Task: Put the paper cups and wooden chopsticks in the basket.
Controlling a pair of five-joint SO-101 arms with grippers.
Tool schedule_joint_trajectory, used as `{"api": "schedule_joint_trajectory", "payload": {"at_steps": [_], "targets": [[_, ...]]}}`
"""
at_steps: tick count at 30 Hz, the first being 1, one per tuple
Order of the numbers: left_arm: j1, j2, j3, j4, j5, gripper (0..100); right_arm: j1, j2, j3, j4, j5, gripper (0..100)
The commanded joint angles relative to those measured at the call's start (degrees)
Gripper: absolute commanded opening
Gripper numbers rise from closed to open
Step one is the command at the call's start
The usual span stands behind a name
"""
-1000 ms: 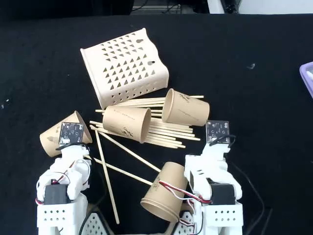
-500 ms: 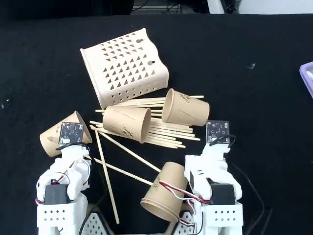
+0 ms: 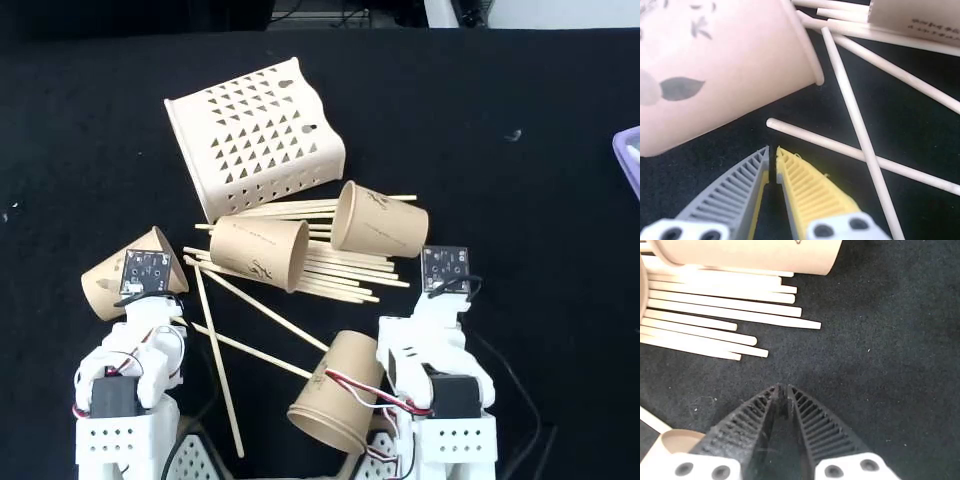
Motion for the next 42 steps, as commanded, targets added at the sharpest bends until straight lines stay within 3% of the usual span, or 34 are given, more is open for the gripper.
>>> {"api": "schedule_joint_trajectory", "payload": {"at_steps": [1,36,42], "targets": [[0.13,-0.26,1.19,-0.18,-0.18,3,0.88,-5.41,0.04,1.05,-0.53,1.2],[0.13,-0.26,1.19,-0.18,-0.18,3,0.53,-5.41,0.04,0.53,-0.35,1.5],[0.31,-0.26,1.19,-0.18,-0.18,3,-0.79,-5.32,-4.26,-9.67,14.86,1.5]]}}
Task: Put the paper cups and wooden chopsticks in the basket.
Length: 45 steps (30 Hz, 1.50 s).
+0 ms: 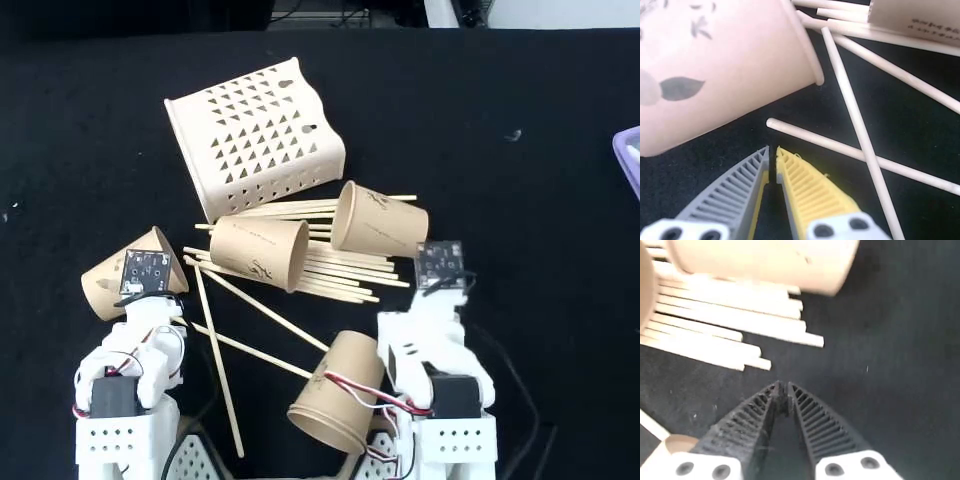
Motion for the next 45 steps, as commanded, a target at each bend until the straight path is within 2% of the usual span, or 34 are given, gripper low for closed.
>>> {"api": "schedule_joint_trajectory", "payload": {"at_steps": [1,4,8,14,16,18,22,24,27,31,34,40,45], "targets": [[0.31,-0.26,1.19,-0.18,-0.18,3,-0.79,-5.32,-5.76,-5.89,9.67,1.5],[0.13,-0.26,1.19,-0.18,-0.18,3,-0.79,-5.32,-11.03,-8.53,13.19,1.5],[0.22,-0.26,1.19,-0.18,-0.18,3,-0.88,-5.32,-20.62,-9.14,13.71,1.8],[0.48,-0.26,1.19,-0.18,-0.26,3,-1.23,-4.97,-36.35,-13.45,10.64,20.0],[0.22,-0.26,1.19,-0.44,-1.05,3,-1.23,-3.47,-39.87,-13.89,8.0,20.8],[0.13,-0.26,1.19,-2.64,-6.15,3,-1.23,0.04,-43.56,-13.71,6.86,19.1],[-3.21,-0.26,-1.01,-11.87,-23.65,3,-1.23,11.74,-52.09,-12.48,6.42,18.8],[-5.93,-0.26,-5.05,-15.56,-25.58,3,-1.76,19.38,-57.27,-10.46,6.33,18.8],[-9.98,-0.26,-14.46,-18.73,-17.85,5,-3.78,31.6,-65.54,-6.15,6.33,18.8],[-13.67,1.41,-29.32,-19.08,-8.88,23,-4.75,46.73,-74.77,-1.14,4.57,18.8],[-13.58,8.35,-37.23,-18.9,-2.02,24,-4.31,55.69,-78.64,-0.26,1.93,18.8],[-8.75,40.7,-51.56,-18.64,6.07,25,-4.31,64.48,-78.02,-0.7,1.76,18.8],[-1.36,70.51,-72.22,-12.31,11.87,25,-4.31,64.92,-74.15,-0.7,2.11,18.8]]}}
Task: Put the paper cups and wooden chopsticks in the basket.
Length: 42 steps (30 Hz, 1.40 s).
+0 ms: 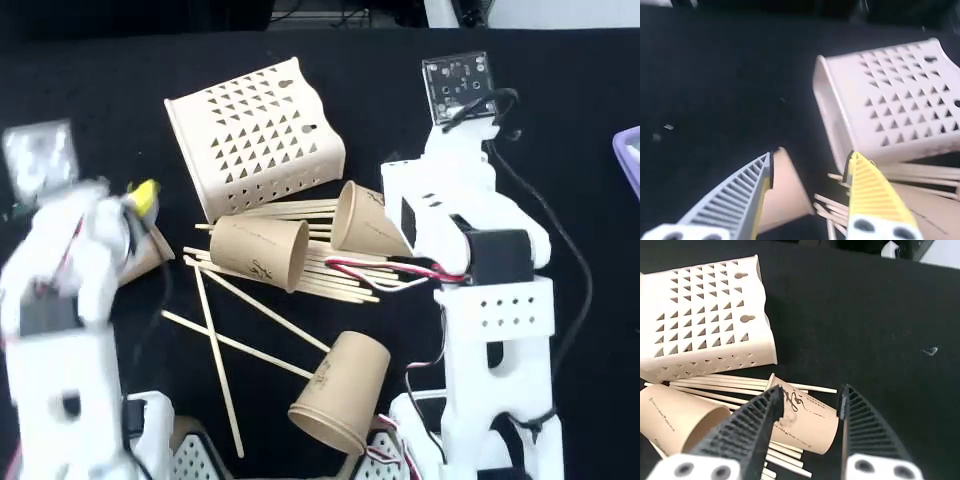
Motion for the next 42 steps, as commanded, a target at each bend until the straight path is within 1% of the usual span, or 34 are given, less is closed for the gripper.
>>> {"api": "schedule_joint_trajectory", "payload": {"at_steps": [1,4,7,10,14,17,20,29,31,34,36,42], "targets": [[5.14,23.91,-18.59,4.48,3.16,25,-0.35,0.22,1.89,0.09,0.0,18.8],[7.08,38.07,-29.23,7.47,3.34,25,-0.35,0.22,4.88,0.09,0.09,18.8],[7.87,48.79,-38.9,10.11,3.34,25,-0.35,0.22,7.34,0.09,0.09,18.8],[7.87,56.62,-46.2,11.16,3.34,25,-0.35,0.22,8.84,-0.18,3.08,18.8],[7.6,62.33,-52.44,11.43,3.34,25,-0.26,0.13,12.0,-3.6,5.27,18.7],[7.08,65.23,-53.93,11.43,3.08,25,-0.26,0.13,14.55,-6.24,5.19,18.6],[5.14,67.6,-53.93,10.99,2.9,25,-0.18,0.13,15.87,-7.74,5.19,18.7],[1.98,73.85,-53.93,11.43,2.81,24,4.48,0.13,15.25,-10.9,5.19,18.7],[1.89,75.34,-54.11,11.08,2.81,19,4.57,0.13,15.25,-10.9,5.19,18.7],[2.33,76.92,-54.46,11.08,2.81,9,4.4,0.13,15.43,-10.9,5.19,18.7],[3.3,77.63,-54.46,10.99,2.81,5,4.31,0.13,15.43,-10.9,5.1,18.7],[5.05,79.3,-53.93,10.99,2.99,3,4.31,0.48,15.6,-10.9,5.01,18.7]]}}
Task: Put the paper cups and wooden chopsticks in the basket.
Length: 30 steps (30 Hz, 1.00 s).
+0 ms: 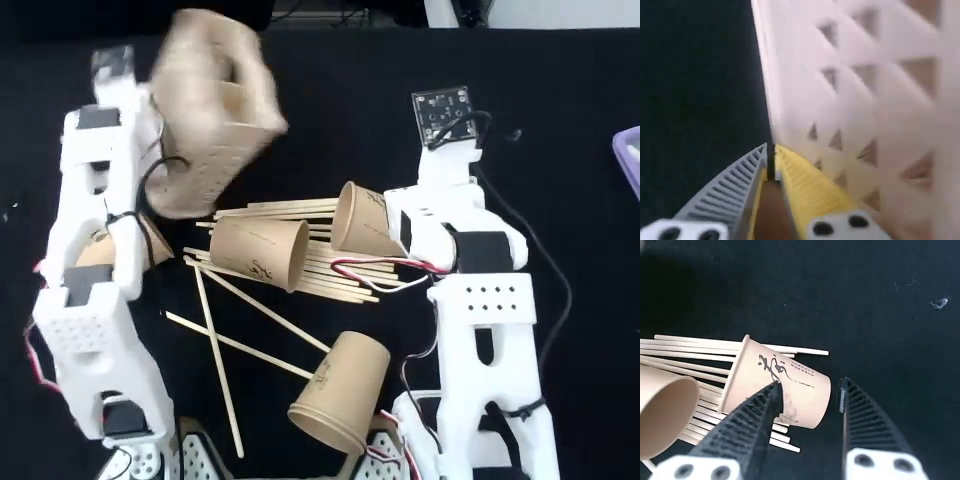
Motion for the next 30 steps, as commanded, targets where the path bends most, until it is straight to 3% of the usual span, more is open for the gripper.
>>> {"api": "schedule_joint_trajectory", "payload": {"at_steps": [1,12,20,30], "targets": [[1.98,0.35,-1.19,-0.18,-0.18,3,0.7,0.4,-0.66,-1.23,0.53,18.7],[1.63,0.0,-1.98,0.26,-0.26,3,0.35,0.31,-0.75,-1.23,0.18,18.7],[0.13,1.23,-1.45,0.35,0.0,3,-5.54,0.04,-3.12,-2.11,0.0,18.5],[-6.81,-9.76,0.04,3.43,-0.26,3,-10.02,0.48,-19.65,0.18,-12.75,18.5]]}}
